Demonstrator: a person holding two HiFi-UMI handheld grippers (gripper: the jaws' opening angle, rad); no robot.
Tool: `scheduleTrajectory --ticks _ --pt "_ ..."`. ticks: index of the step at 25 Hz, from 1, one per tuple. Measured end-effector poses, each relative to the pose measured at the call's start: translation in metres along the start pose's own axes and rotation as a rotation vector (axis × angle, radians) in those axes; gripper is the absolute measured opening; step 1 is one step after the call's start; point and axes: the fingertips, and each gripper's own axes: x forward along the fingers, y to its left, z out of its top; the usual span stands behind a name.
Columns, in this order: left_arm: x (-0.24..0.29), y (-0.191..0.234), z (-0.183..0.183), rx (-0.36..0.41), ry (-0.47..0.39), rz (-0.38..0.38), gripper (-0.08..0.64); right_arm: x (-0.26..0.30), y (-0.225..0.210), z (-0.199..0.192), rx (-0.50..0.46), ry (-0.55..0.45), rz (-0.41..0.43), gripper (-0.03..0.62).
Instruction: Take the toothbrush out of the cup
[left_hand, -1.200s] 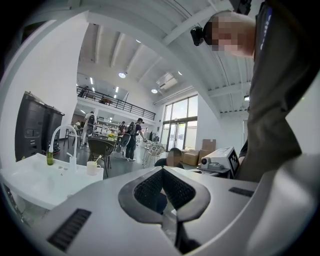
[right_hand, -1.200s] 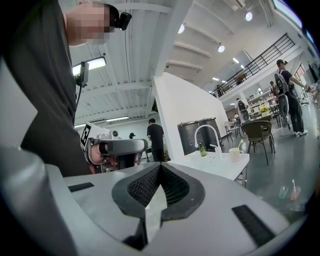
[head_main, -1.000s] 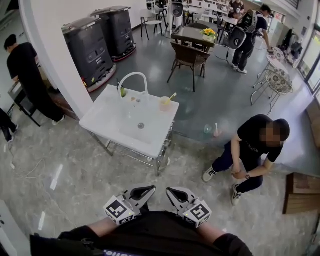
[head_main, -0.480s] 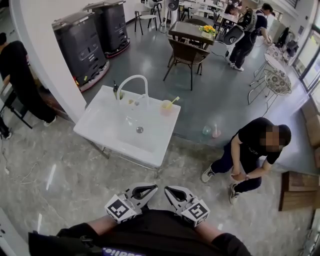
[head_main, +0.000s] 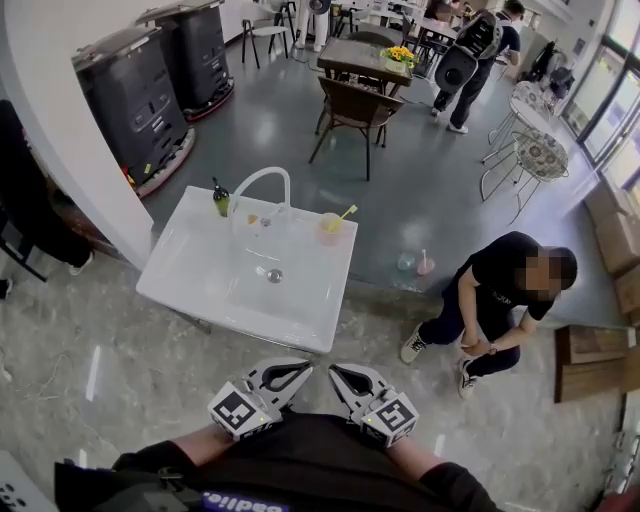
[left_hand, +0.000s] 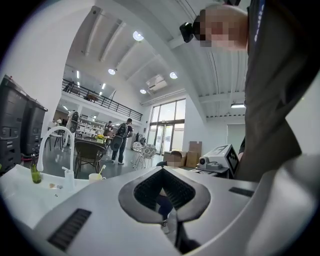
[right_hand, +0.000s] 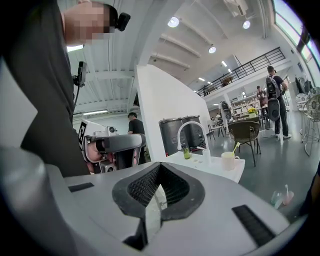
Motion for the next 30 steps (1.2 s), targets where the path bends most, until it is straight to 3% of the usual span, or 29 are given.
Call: scheduleTrajectory --ticks 6,14,30 --pt "-0.006 0.033 0.004 -0.011 -0.014 -0.053 0.009 0.034 0.001 0.007 -0.006 -0.001 -0.041 0.011" --pt "0.001 0.057 0.005 -0.027 -0.026 -0.052 0.009 0.046 -0.01 0.007 -0.001 0.023 -0.055 0.012" --pt "0.075 0.092 0.013 -0.014 0.012 0.036 0.009 0.036 -0.081 0.015 0.019 0.002 -0.013 0.012"
